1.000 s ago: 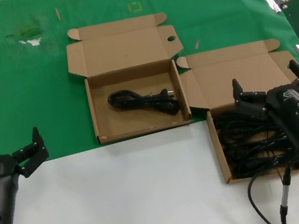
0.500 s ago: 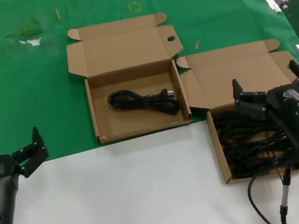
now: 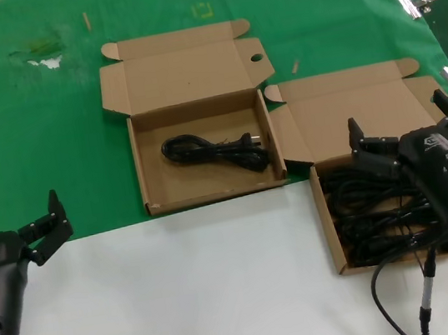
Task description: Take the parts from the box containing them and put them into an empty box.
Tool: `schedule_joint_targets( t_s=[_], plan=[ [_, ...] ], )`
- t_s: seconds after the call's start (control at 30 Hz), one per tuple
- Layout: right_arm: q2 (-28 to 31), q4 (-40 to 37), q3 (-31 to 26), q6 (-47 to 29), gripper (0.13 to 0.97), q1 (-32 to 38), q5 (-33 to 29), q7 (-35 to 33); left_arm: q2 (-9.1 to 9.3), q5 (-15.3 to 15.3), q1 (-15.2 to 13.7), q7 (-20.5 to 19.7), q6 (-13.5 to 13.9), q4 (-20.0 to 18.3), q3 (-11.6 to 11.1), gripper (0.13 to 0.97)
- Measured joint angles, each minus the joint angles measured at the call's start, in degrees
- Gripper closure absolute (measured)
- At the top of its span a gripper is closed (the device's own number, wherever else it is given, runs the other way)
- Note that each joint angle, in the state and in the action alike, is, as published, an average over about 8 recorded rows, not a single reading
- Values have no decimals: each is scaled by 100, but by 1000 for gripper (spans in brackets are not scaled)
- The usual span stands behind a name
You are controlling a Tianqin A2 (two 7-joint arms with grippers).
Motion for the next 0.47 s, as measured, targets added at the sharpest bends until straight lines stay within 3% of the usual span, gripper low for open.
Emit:
schedule_joint_targets(
  t_s=[0.47],
  plan=[
    [0, 0, 0, 0, 129, 0, 0, 0, 0, 0, 0, 0, 0, 0, 0, 132]
  ],
)
